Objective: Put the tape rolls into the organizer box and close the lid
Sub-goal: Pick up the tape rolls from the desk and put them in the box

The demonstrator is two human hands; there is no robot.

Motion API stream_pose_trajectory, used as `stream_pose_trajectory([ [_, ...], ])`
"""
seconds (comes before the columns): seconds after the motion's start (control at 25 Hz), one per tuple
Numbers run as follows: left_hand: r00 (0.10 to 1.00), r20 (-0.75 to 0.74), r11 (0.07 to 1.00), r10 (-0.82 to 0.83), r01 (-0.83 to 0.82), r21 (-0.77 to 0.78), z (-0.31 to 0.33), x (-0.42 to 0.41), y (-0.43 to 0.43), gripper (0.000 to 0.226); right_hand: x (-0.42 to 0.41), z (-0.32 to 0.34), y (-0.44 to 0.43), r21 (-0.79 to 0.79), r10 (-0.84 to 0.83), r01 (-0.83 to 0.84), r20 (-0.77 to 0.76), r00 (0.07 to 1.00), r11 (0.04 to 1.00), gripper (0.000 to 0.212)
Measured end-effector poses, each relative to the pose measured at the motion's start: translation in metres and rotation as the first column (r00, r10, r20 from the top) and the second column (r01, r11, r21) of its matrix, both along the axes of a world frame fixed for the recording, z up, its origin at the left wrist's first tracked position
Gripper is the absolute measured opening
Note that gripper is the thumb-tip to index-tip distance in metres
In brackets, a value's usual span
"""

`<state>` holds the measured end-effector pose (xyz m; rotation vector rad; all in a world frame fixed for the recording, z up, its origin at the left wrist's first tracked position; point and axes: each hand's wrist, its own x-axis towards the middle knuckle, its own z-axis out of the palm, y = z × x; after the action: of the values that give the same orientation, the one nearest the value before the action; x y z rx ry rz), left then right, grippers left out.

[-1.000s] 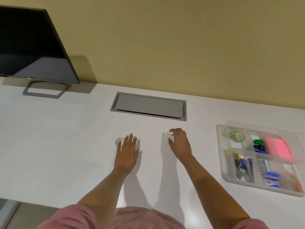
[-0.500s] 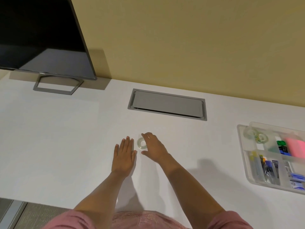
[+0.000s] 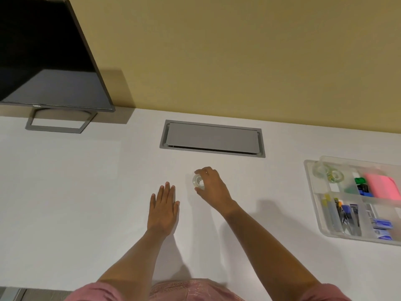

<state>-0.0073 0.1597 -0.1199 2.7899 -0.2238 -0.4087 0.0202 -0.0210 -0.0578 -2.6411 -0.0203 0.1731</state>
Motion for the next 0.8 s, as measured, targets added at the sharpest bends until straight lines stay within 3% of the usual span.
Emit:
stream_pose_trajectory([
  [0.32, 0.998, -0.023, 0.998, -0.056, 0.056, -0.021, 0.006, 0.000, -0.062, 0.054, -0.016, 0.033, -0.113, 0.016, -0.217, 0.216, 0.050, 0.975, 0.976, 0.049],
  [0.6, 0.994, -0.034, 0.994, -0.105, 0.105, -0.022, 0.014, -0.028, -0.157, 0.054, -0.054, 0.048, -0.256, 0.007, -0.436, 0.440, 0.146, 0.888, 0.898, 0.047],
  [0.8, 0.991, -0.028, 0.992, -0.128, 0.129, 0.012, 0.016, -0.047, -0.227, 0.054, -0.080, 0.040, -0.342, -0.039, -0.549, 0.554, 0.092, 0.831, 0.832, 0.048],
])
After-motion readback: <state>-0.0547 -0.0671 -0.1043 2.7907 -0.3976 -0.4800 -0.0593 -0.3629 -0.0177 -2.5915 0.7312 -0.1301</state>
